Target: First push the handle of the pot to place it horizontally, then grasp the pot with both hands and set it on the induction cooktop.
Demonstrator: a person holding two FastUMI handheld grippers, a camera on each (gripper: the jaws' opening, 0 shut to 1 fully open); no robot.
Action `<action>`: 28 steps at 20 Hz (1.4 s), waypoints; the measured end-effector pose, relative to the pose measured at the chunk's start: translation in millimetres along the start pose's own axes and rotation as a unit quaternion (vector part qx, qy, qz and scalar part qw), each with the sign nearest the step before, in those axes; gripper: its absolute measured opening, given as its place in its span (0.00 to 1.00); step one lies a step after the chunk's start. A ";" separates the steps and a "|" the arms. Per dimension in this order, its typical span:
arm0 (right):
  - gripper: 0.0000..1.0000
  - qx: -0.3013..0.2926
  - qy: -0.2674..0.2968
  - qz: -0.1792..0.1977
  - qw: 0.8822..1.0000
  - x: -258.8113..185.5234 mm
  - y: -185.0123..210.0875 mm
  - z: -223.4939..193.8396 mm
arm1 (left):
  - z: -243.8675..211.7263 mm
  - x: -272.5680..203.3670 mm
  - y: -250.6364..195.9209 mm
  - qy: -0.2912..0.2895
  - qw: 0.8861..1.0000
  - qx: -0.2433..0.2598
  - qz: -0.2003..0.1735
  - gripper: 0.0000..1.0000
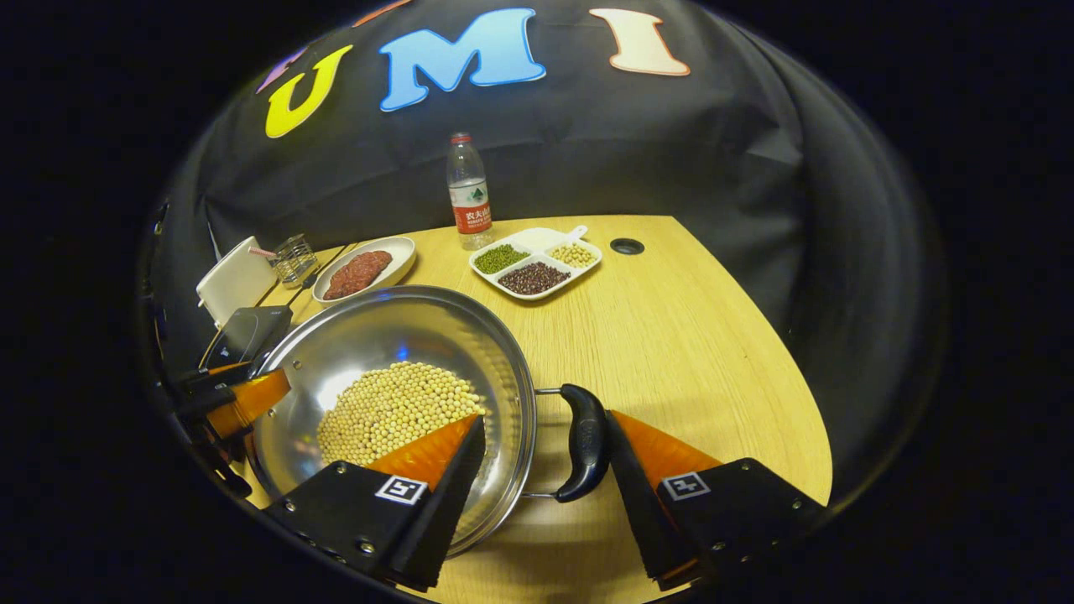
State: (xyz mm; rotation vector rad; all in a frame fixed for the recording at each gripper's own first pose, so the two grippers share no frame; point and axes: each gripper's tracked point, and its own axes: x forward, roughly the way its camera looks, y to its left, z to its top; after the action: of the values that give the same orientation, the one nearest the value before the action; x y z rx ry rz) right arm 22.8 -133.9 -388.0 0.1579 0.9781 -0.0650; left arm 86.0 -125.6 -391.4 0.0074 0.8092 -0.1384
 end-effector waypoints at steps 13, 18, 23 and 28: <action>0.55 -0.002 0.006 -0.013 1.000 -16.0 12.7 4.9 | 12.7 -4.6 12.1 -0.015 0.999 -0.026 -0.018 0.64; 0.55 -0.002 -0.012 -0.006 1.000 -35.5 51.9 21.5 | 41.0 -32.7 51.6 -0.044 0.999 -0.024 -0.013 0.64; 0.55 -0.009 -0.027 0.008 1.000 -42.6 110.1 35.4 | 58.5 -53.7 112.2 -0.061 0.998 -0.028 0.001 0.68; 0.55 -0.010 -0.029 0.031 0.999 -42.0 174.2 38.0 | 64.2 -71.1 179.2 -0.072 0.996 -0.037 0.021 0.60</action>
State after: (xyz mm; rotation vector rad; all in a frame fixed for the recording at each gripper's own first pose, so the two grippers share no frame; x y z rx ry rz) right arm 52.5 31.1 -314.2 0.1668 0.9154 -0.0020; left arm 106.5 56.7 -304.1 -0.0555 0.6697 -0.0680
